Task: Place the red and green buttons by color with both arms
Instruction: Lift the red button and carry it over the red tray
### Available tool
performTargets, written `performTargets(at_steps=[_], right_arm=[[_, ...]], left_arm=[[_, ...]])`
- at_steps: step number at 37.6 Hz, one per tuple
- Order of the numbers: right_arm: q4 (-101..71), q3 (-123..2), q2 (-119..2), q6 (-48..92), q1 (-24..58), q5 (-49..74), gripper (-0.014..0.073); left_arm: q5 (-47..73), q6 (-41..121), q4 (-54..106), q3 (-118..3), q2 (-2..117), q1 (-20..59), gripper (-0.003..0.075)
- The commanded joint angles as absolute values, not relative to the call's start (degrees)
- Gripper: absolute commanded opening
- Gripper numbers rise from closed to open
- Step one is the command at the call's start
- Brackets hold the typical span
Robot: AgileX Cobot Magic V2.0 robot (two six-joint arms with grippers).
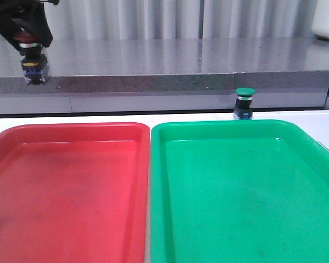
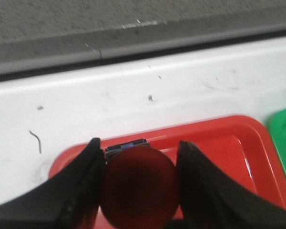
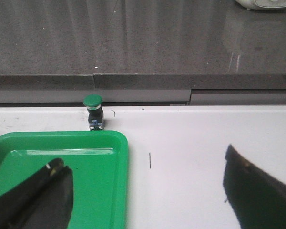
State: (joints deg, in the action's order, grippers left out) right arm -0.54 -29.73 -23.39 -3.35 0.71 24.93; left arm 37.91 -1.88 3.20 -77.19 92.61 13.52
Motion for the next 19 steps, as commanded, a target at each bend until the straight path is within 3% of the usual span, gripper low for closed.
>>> performTargets(at_steps=[1, 11, 19], right_arm=[[-0.40, -31.77, -24.14, -3.32, 0.39, 20.44, 0.0653], [-0.40, -31.77, -24.14, -3.32, 0.39, 20.44, 0.0653], [-0.40, -31.77, -24.14, -3.32, 0.39, 20.44, 0.0653]], left_arm=[[33.11, -1.98, 4.02, -71.81, 85.66, 16.11, 0.0062], [26.70, -1.99, 8.56, -55.74, 81.96, 21.54, 0.0064], [21.90, -1.99, 8.56, -50.69, 84.18, 22.79, 0.0064]])
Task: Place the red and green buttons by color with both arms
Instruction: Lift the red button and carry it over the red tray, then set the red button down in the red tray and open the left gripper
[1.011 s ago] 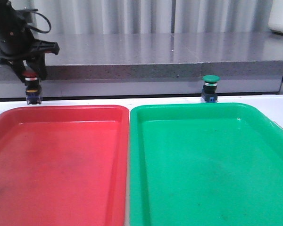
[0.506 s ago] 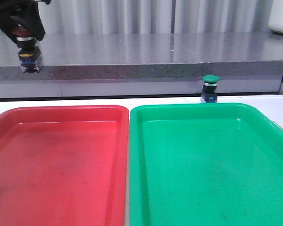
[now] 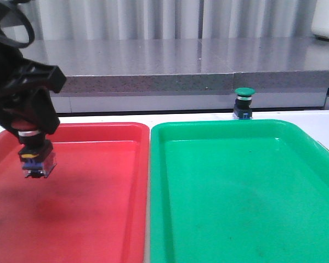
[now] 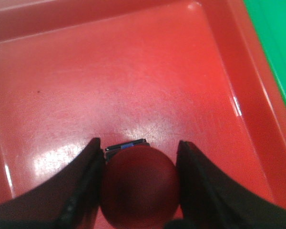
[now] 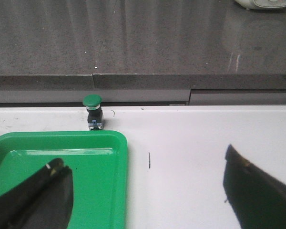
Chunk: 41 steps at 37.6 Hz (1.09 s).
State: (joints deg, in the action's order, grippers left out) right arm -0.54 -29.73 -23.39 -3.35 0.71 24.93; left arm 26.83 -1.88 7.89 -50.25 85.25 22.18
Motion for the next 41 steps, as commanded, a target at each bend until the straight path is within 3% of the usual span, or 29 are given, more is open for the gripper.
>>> performTargets(at_steps=[1, 6, 11, 20, 25, 32, 36, 41], right_arm=[[-0.40, -31.77, -24.14, -3.32, 0.39, 20.44, 0.0653], [-0.40, -31.77, -24.14, -3.32, 0.39, 20.44, 0.0653], [-0.40, -31.77, -24.14, -3.32, 0.39, 20.44, 0.0653], [-0.40, -31.77, -24.14, -3.32, 0.39, 20.44, 0.0653], [-0.40, -31.77, -24.14, -3.32, 0.39, 20.44, 0.0653], [-0.40, -31.77, -24.14, -3.32, 0.39, 20.44, 0.0653], [-0.40, -31.77, -24.14, -3.32, 0.39, 20.44, 0.0653], [-0.40, -31.77, -24.14, -3.32, 0.39, 20.44, 0.0653]], left_arm=[[22.01, -1.99, 8.68, -50.69, 84.54, 22.79, 0.0064], [23.14, -2.08, 11.77, -50.69, 86.54, 22.79, 0.0090], [23.35, -2.08, 13.48, -50.69, 87.63, 22.79, 0.0178], [25.24, -2.08, 13.48, -51.54, 87.49, 22.79, 0.0446], [29.92, -2.08, 13.48, -54.96, 86.68, 22.79, 0.0539], [34.85, -2.08, 9.67, -62.54, 82.90, 22.48, 0.0514], [41.35, -2.08, 6.35, -67.58, 81.68, 21.06, 0.0391], [49.62, -2.08, 3.33, -73.38, 80.62, 17.58, 0.0134]])
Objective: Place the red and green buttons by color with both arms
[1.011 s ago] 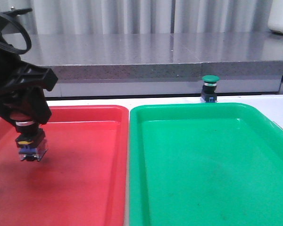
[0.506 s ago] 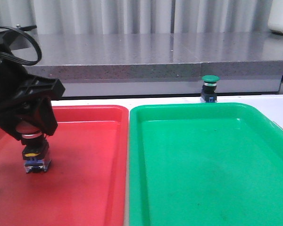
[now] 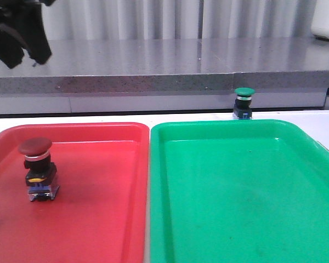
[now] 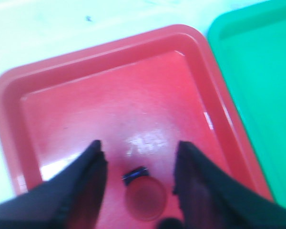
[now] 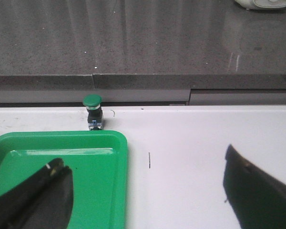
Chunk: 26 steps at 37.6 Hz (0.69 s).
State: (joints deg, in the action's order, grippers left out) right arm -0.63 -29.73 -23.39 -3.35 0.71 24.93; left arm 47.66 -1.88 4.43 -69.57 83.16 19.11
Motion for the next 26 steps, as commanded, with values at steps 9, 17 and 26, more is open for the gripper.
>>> performTargets(at_steps=[9, 17, 26], right_arm=[[-0.40, -31.77, -24.14, -3.32, 0.39, 20.44, 0.0653], [-0.40, -31.77, -24.14, -3.32, 0.39, 20.44, 0.0654], [-0.40, -31.77, -24.14, -3.32, 0.39, 20.44, 0.0654]], left_arm=[[54.11, -2.08, 2.11, -70.37, 75.60, 10.73, -0.0020], [40.78, -2.48, 3.14, -52.55, 55.95, 1.52, -0.0020], [28.33, -2.48, 4.02, -35.13, 30.07, 0.63, -0.0020]])
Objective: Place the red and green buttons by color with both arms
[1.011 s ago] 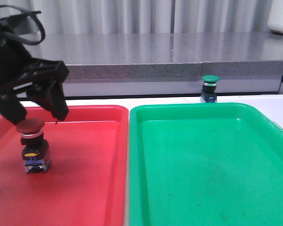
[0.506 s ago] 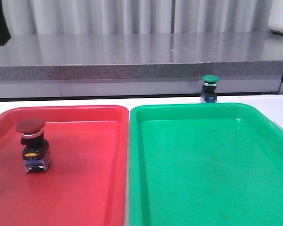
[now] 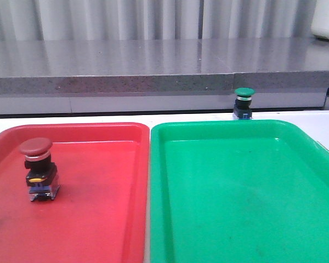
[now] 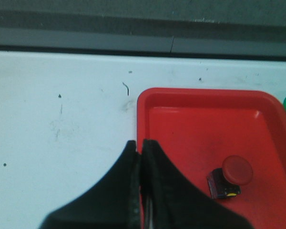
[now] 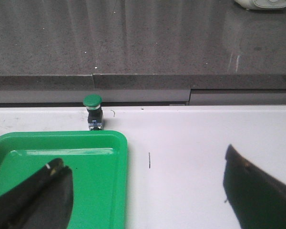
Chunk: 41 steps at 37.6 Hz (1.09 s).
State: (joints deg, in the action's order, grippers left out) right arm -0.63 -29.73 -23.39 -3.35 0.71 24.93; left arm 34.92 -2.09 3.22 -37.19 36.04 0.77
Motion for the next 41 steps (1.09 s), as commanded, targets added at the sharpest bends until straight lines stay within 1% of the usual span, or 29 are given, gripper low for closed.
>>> performTargets(at_steps=[1, 8, 15, 19, 39, 41], right_arm=[[-0.40, -31.77, -24.14, -3.32, 0.39, 20.44, 0.0654], [-0.40, -31.77, -24.14, -3.32, 0.39, 20.44, 0.0654], [-0.40, -31.77, -24.14, -3.32, 0.39, 20.44, 0.0654], [-0.40, -31.77, -24.14, -3.32, 0.39, 20.44, 0.0654], [-0.40, -31.77, -24.14, -3.32, 0.39, 20.44, 0.0654], [-0.40, -31.77, -24.19, -3.32, 0.32, 18.99, 0.0653]], left_arm=[[27.92, -2.48, 4.02, -33.61, 27.32, 0.63, -0.0020], [24.76, -2.48, 4.02, -26.63, 13.74, 0.63, -0.0020], [23.63, -2.48, 4.02, -23.90, 5.54, 0.63, -0.0020], [23.63, -2.48, 4.02, -23.90, 3.93, 0.63, -0.0020], [23.86, -2.48, 4.02, -23.90, 3.99, 0.63, -0.0020], [23.86, -2.48, 4.02, -23.90, 3.99, 0.63, -0.0020]])
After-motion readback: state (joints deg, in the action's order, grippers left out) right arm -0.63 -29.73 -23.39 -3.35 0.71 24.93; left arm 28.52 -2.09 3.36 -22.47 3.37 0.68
